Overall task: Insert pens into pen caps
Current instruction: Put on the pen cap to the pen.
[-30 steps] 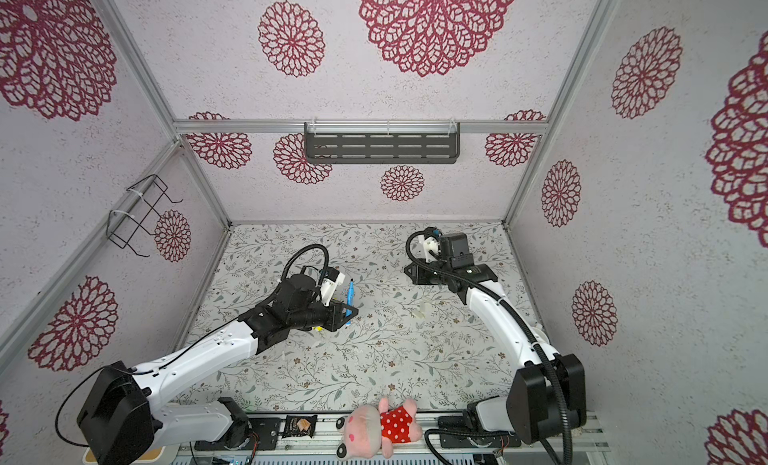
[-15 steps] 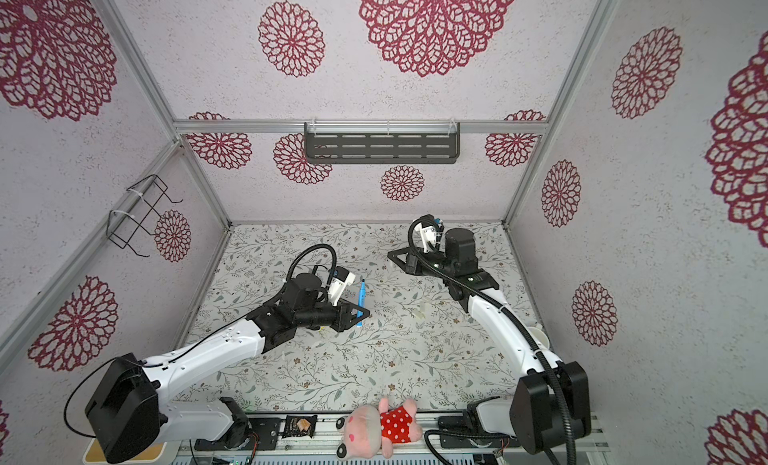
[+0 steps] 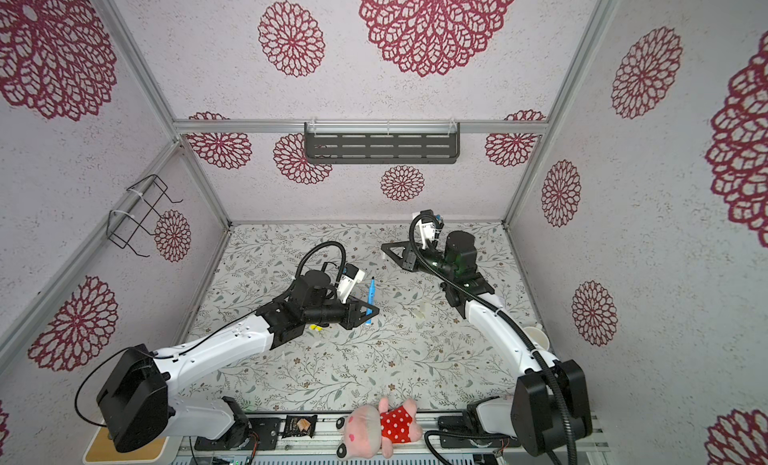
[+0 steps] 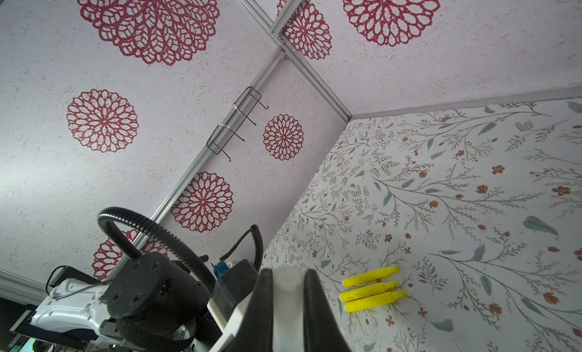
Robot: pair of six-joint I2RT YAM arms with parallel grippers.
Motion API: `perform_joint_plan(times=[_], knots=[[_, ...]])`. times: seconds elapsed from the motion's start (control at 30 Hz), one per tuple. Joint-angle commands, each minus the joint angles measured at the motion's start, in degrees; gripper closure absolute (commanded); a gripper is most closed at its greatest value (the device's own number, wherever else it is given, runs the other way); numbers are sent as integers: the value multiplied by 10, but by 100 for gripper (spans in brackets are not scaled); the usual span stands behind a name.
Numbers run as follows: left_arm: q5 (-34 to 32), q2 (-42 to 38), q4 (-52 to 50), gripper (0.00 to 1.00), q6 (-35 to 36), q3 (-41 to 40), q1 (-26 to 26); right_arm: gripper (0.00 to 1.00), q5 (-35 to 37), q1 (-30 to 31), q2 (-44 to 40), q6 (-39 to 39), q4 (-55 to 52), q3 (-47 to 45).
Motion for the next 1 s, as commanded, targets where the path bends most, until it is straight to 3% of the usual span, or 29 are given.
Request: perform_joint_plan(times=[0.0, 0.97], knots=[[-5, 7, 19, 100, -1, 20, -10, 100, 6, 8, -18, 10, 47, 1], [-14, -5, -3, 100, 11, 32, -15, 100, 21, 39, -38, 28, 95, -52]])
